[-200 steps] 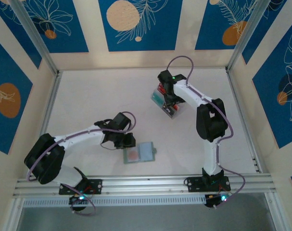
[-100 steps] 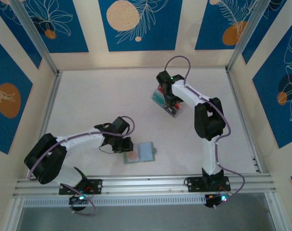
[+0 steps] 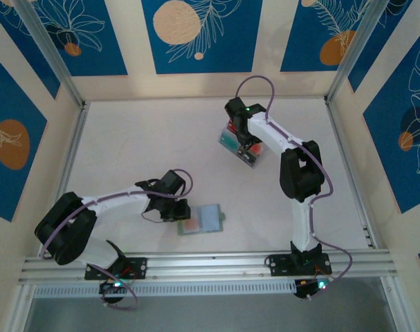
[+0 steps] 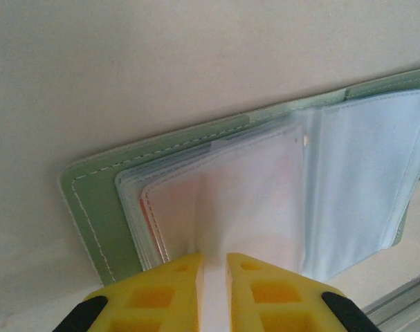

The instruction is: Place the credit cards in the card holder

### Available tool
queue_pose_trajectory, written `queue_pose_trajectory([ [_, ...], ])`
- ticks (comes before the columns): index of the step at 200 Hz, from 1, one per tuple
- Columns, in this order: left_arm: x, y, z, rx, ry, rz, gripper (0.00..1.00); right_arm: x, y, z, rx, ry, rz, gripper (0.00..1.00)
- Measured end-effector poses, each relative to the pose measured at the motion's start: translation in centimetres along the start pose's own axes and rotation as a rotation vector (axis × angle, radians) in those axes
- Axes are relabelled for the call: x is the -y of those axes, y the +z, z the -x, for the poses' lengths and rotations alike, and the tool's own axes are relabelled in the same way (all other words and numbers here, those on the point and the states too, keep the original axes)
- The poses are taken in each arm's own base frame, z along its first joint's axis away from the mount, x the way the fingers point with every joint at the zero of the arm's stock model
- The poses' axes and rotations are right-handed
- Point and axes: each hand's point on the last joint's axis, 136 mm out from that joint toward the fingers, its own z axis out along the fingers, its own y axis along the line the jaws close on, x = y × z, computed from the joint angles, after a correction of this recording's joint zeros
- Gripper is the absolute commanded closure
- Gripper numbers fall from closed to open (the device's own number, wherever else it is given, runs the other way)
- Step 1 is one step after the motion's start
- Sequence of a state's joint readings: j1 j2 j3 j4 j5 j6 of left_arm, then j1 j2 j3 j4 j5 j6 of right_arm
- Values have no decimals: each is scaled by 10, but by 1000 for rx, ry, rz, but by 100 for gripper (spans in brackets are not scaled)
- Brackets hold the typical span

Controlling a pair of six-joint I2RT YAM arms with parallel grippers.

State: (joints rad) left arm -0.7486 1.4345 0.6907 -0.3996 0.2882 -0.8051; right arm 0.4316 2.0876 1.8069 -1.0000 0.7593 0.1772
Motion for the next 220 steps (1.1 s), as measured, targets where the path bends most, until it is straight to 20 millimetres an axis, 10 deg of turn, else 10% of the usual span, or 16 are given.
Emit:
queue_pose_trajectory([
  [43,-1,0,0,-1,0,1,84,-2,0,0,-1,-18,14,90],
  [220,-1,1,-1,4,-5,-4,85,-15,10,2,-32,-31,74,65],
])
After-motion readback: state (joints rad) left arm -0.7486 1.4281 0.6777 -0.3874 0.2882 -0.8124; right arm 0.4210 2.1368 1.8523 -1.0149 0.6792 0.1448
